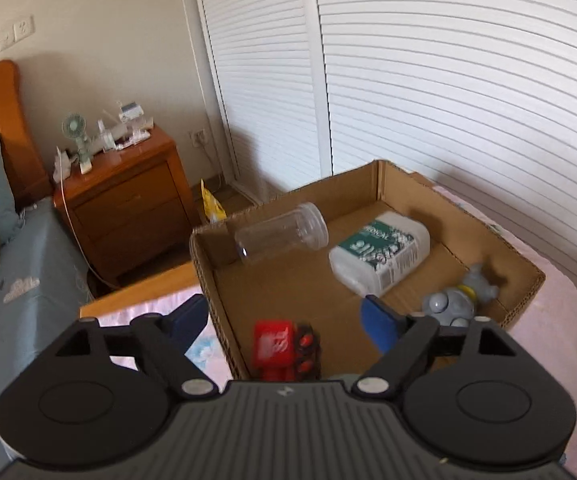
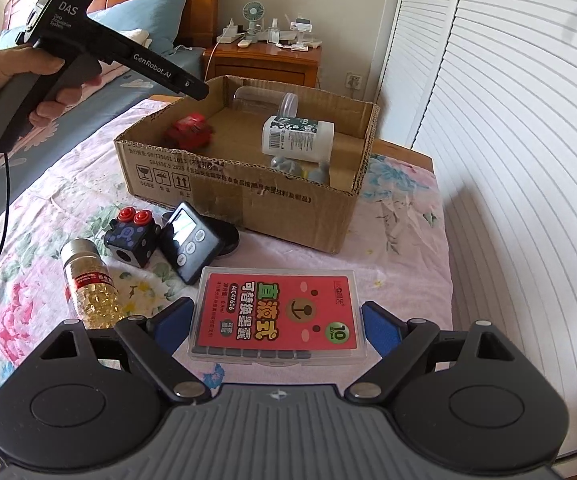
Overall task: Organize rigid objects
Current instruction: 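Carry the red train into the box and open the left gripper, then lower the red card case into the box and open the right gripper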
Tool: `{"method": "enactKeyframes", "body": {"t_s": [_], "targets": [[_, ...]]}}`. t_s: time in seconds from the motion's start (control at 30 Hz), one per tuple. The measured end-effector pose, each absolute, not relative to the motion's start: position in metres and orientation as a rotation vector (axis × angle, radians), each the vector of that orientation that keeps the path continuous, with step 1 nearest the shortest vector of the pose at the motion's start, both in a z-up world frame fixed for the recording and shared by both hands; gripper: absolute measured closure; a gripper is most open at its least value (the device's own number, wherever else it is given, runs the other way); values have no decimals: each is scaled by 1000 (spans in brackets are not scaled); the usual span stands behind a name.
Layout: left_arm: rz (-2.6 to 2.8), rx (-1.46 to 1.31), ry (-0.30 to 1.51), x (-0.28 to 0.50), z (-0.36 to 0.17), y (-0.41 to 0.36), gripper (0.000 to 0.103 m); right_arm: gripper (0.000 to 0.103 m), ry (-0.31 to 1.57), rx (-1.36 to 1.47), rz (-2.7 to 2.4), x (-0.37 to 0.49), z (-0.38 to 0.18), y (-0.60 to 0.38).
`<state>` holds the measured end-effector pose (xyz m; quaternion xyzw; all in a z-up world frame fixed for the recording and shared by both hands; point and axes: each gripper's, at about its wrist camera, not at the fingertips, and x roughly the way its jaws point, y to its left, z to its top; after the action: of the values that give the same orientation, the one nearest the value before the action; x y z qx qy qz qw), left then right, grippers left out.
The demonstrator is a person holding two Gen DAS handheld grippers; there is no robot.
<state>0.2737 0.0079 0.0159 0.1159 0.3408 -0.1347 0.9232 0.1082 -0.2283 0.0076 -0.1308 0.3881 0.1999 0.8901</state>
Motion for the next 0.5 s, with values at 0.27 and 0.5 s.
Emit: {"method": "enactKeyframes", "body": {"t_s": [0.27, 0.5], "targets": [[-290, 219, 695, 225, 19, 24, 5, 11, 797, -288, 430, 112, 13, -216], [-245, 203, 710, 169, 20, 33, 2, 11, 765, -271, 442, 120, 29, -206]]}}
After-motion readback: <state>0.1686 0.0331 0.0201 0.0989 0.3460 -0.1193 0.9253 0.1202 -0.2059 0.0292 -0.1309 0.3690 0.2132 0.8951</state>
